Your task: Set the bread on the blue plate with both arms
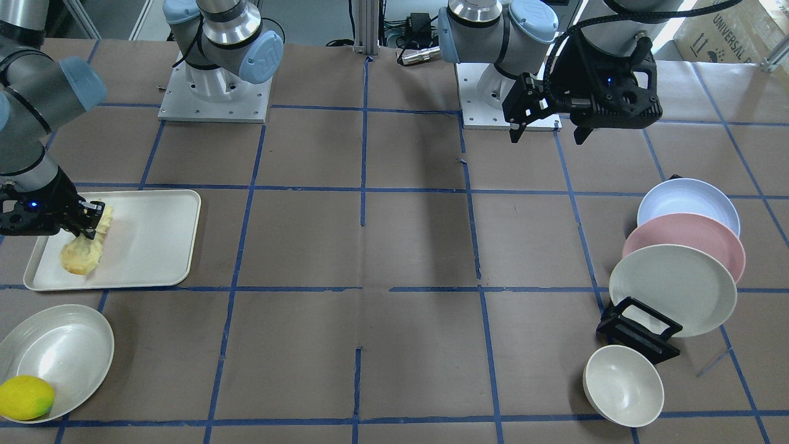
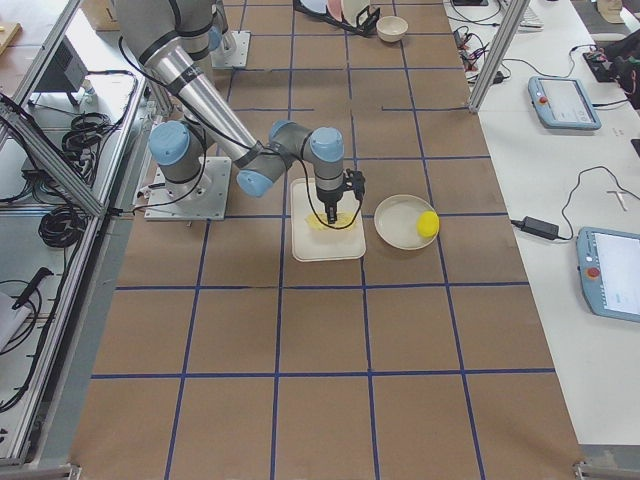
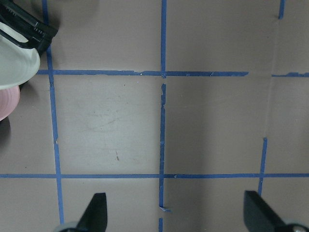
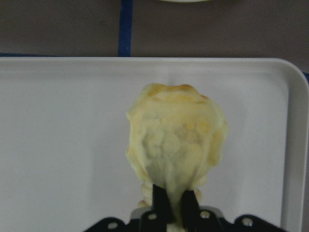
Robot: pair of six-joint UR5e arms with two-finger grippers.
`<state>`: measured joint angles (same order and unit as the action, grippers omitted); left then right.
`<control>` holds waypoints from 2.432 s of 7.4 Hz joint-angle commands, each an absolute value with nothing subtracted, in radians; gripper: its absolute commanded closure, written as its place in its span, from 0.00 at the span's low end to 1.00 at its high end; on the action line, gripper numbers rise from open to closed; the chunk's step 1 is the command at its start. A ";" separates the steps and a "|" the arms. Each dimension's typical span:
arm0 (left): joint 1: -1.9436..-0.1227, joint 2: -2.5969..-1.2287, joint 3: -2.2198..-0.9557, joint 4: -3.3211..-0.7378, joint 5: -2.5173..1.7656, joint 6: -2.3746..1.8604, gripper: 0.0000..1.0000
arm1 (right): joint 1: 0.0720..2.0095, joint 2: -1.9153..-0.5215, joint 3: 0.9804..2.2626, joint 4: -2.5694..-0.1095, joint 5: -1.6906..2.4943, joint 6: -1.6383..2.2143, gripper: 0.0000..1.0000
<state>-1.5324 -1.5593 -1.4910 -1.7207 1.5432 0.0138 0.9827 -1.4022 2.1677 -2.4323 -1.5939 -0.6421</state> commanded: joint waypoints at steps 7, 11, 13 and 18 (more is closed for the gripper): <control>-1.242 -1.525 -1.508 -1.776 1.684 0.319 0.00 | 1.326 -1.442 1.697 -1.795 -1.664 -0.160 0.75; -0.857 -1.603 -1.509 -1.766 1.672 0.856 0.00 | 1.519 -1.333 1.455 -1.585 -1.663 0.155 0.76; -0.691 -1.711 -1.502 -1.743 1.660 1.048 0.00 | 1.572 -1.313 1.398 -1.522 -1.623 0.261 0.76; -0.589 -2.056 -1.460 -1.507 1.524 1.207 0.00 | 1.555 -1.351 1.431 -1.493 -1.618 0.201 0.75</control>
<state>-0.5909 -1.9704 -1.4698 -1.5653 1.5619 1.1982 1.5604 -1.3465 1.4212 -1.4947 -1.6183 0.2137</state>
